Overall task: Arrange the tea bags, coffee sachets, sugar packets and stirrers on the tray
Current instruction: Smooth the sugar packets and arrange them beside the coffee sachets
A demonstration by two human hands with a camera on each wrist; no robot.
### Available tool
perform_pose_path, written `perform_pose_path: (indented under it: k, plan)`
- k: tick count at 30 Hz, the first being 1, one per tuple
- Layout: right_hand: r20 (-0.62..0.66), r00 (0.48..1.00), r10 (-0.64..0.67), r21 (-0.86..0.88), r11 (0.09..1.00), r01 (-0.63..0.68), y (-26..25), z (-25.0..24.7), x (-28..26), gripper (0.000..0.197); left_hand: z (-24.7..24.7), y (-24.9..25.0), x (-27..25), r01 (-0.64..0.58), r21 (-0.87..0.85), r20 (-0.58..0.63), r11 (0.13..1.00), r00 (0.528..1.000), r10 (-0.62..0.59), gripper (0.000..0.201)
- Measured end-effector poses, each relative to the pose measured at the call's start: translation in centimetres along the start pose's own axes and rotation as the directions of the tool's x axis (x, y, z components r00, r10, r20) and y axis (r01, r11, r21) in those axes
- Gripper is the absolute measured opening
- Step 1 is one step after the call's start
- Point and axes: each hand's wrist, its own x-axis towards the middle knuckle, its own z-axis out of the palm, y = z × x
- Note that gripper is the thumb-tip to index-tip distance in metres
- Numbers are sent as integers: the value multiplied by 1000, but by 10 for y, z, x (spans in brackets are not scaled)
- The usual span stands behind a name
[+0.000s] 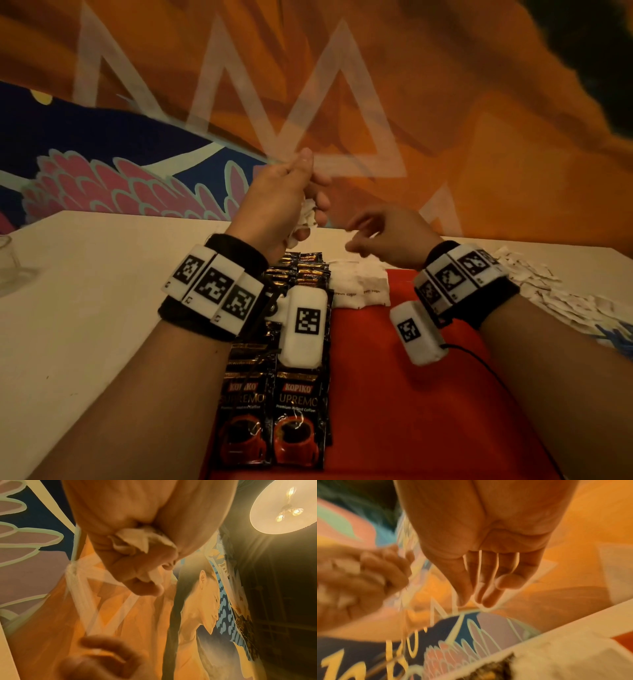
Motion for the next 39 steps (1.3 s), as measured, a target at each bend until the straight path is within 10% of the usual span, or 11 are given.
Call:
perform_pose_path:
  k: [5, 12, 22, 39]
  plan:
    - [-197, 974, -113, 371, 911, 181, -26, -11, -22, 11, 4, -3, -1, 57, -37, 44, 998, 998, -55, 54]
    - [-140, 964, -226, 479, 836, 266, -49, -11, -47, 3, 6, -4, -3, 56, -35, 54, 998, 997, -54, 61]
    - [-208, 972, -109, 464, 864, 196, -43, 6, -43, 14, 13, -6, -8, 82, -27, 178, 996, 981, -76, 58]
    - [-290, 957, 26, 643, 745, 175, -31, -5, -39, 13, 8, -18, 3, -138, 226, -25, 964, 989, 147, 19]
